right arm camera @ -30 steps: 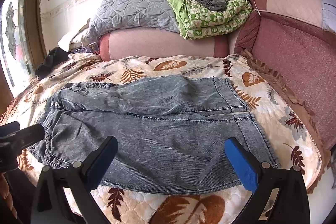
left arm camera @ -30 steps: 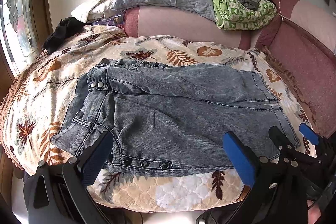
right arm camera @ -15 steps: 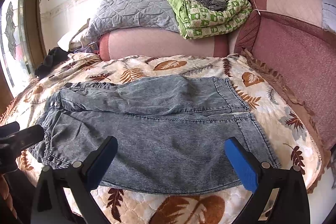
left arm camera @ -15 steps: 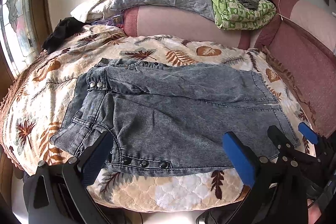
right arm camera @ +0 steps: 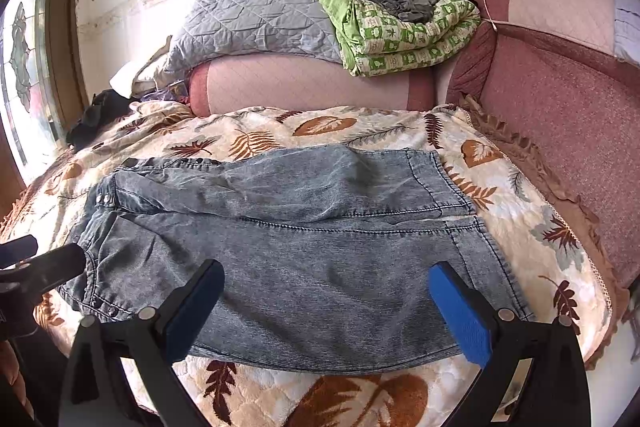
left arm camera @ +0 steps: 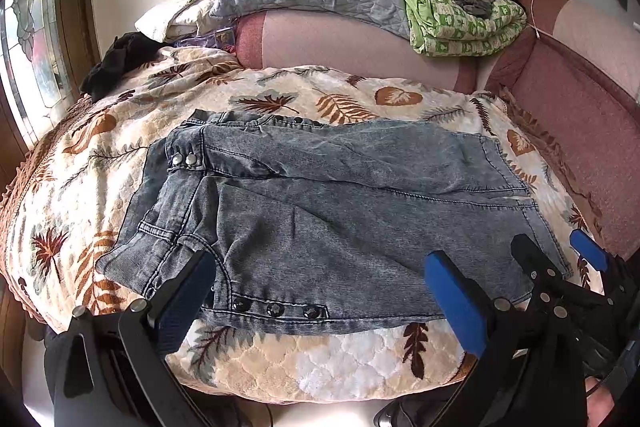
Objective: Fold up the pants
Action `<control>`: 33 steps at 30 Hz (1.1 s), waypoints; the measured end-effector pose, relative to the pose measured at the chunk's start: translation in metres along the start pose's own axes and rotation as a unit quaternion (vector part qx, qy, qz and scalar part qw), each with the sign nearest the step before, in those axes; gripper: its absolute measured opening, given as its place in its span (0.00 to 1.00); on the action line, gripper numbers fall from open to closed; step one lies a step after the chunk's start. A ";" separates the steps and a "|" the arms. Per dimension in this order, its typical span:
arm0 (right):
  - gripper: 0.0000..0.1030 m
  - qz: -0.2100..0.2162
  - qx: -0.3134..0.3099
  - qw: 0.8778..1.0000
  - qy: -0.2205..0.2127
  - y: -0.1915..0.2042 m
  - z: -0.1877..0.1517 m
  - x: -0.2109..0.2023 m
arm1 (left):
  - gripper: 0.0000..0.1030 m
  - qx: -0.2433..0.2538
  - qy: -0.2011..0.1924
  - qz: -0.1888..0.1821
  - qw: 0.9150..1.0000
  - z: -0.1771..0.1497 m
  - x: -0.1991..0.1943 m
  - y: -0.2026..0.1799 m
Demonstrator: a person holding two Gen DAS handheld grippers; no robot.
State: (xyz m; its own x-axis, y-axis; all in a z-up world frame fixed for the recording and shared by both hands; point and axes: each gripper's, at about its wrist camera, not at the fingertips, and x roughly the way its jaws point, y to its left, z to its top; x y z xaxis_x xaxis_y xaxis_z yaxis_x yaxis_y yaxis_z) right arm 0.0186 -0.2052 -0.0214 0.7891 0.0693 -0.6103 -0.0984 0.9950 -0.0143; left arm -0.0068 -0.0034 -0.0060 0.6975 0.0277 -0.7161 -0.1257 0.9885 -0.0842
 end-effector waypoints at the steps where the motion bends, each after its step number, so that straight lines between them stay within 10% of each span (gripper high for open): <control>1: 1.00 0.000 0.000 1.000 0.000 0.000 0.000 0.000 | 1.00 0.000 0.000 0.000 1.000 0.000 0.000 0.000; 9: 1.00 0.042 0.034 0.998 0.022 -0.023 0.021 0.012 | 1.00 -0.013 0.013 0.000 1.000 0.019 0.018 0.024; 21: 0.98 0.044 0.153 0.983 0.094 -0.175 0.102 0.135 | 1.00 -0.058 0.075 0.021 0.995 0.077 0.095 0.104; 26: 0.59 0.044 0.180 0.972 0.145 -0.215 0.125 0.207 | 1.00 -0.073 0.085 -0.011 0.994 0.103 0.121 0.128; 33: 0.53 0.049 0.152 0.964 0.212 -0.226 0.146 0.289 | 0.97 -0.083 0.097 -0.035 0.991 0.152 0.166 0.160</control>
State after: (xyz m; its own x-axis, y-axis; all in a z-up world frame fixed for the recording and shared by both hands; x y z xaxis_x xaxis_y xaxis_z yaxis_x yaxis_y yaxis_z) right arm 0.3576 -0.4000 -0.0790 0.4603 0.1938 -0.8664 0.0727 0.9644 0.2544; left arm 0.1960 0.1822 -0.0334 0.5610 -0.0854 -0.8234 -0.2074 0.9485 -0.2396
